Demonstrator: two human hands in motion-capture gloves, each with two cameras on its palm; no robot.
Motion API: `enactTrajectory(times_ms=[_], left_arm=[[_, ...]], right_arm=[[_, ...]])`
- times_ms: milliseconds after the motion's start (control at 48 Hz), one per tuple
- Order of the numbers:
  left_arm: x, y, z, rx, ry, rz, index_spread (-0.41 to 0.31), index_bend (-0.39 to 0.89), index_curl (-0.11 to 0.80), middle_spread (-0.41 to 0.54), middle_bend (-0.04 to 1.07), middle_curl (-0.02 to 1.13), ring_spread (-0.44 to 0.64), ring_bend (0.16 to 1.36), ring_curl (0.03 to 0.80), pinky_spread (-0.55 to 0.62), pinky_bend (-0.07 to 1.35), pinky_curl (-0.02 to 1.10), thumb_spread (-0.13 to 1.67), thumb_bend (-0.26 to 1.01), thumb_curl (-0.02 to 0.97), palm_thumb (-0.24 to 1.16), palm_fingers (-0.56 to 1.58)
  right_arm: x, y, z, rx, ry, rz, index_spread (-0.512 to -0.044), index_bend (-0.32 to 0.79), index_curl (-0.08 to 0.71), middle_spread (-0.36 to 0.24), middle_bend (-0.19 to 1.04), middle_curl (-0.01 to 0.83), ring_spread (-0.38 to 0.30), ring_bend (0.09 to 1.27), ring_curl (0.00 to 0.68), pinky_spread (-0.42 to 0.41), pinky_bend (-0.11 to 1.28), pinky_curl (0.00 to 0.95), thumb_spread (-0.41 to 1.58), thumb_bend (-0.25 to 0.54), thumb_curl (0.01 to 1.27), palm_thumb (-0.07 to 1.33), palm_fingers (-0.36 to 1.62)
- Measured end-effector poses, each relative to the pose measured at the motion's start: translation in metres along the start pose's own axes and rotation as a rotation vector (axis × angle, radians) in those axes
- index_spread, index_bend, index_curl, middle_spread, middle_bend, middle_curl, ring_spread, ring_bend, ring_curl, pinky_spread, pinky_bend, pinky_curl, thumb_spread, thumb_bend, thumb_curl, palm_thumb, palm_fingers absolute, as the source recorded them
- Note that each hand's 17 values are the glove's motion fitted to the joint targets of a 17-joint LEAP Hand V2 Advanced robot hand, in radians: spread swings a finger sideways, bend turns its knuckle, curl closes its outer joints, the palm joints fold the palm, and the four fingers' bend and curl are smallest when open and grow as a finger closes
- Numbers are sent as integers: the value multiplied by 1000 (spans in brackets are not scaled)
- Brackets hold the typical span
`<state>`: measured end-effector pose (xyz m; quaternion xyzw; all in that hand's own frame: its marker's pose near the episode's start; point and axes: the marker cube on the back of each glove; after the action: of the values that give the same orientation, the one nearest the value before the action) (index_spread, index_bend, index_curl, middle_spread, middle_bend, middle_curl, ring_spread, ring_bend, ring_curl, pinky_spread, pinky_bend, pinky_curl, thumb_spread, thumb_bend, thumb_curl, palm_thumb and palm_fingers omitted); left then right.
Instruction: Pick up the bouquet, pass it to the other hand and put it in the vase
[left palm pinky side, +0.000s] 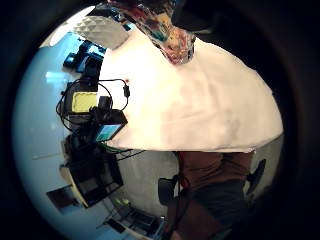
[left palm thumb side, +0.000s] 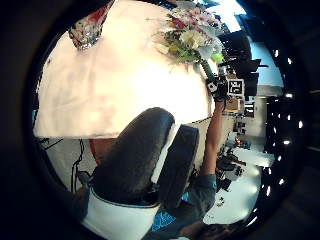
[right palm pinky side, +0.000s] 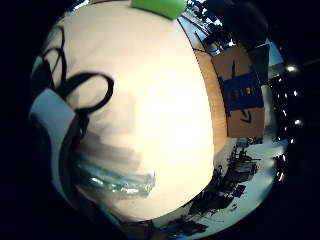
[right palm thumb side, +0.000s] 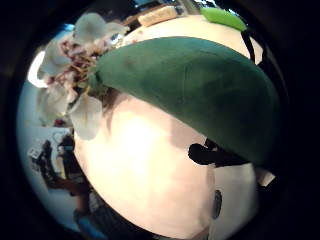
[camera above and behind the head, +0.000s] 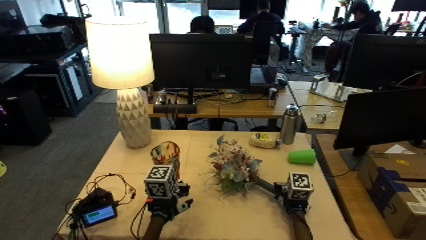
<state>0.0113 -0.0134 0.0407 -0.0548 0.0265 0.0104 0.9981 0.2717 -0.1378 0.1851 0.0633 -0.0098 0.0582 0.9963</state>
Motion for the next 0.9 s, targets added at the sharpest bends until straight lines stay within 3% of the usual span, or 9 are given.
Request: enactTrajectory(times_ms=[104, 312, 500, 646, 896], left_arm=[[0, 4, -3, -6, 11, -5, -95, 129, 259, 122, 195, 340, 398, 550, 269, 454, 465, 344, 1003, -39, 235, -28, 187], [-5, 4, -5, 2, 17, -3, -95, 130, 259, 122, 195, 340, 398, 550, 270, 454, 466, 344, 1003, -39, 235, -28, 187], [-9, 4, -15, 12, 27, -2, -95, 130, 258, 122, 195, 341, 398, 550, 270, 454, 466, 343, 1003, -39, 235, -28, 186], [-3, 7, -37, 57, 51, 22, -95, 130, 259, 122, 195, 341, 397, 547, 271, 454, 467, 343, 1003, -39, 235, -28, 186], [17, -7, -84, 215, 210, 152, -92, 130, 259, 123, 192, 341, 395, 547, 270, 456, 474, 344, 1003, -39, 235, -28, 199]], right_arm=[[-2, 11, -9, 49, 10, 5, -280, 125, 322, -153, 491, 501, -188, 768, 482, -185, 648, 422, 908, 33, 483, 906, 1406], [-3, 8, -12, 129, -48, 15, -262, 190, 373, -163, 658, 567, -190, 920, 539, -254, 672, 451, 782, -20, 547, 930, 1439], [-14, 9, -39, 191, -220, 95, -259, 210, 426, -164, 695, 585, -191, 966, 552, -268, 714, 474, 716, -26, 589, 931, 1412], [-41, 7, -90, 303, -520, 119, -258, 210, 456, -164, 710, 591, -192, 990, 555, -272, 736, 487, 684, -29, 613, 924, 1398], [-95, 11, -161, 395, -825, 38, -262, 205, 497, -165, 731, 599, -193, 1007, 555, -274, 749, 497, 649, -27, 649, 922, 1382]])
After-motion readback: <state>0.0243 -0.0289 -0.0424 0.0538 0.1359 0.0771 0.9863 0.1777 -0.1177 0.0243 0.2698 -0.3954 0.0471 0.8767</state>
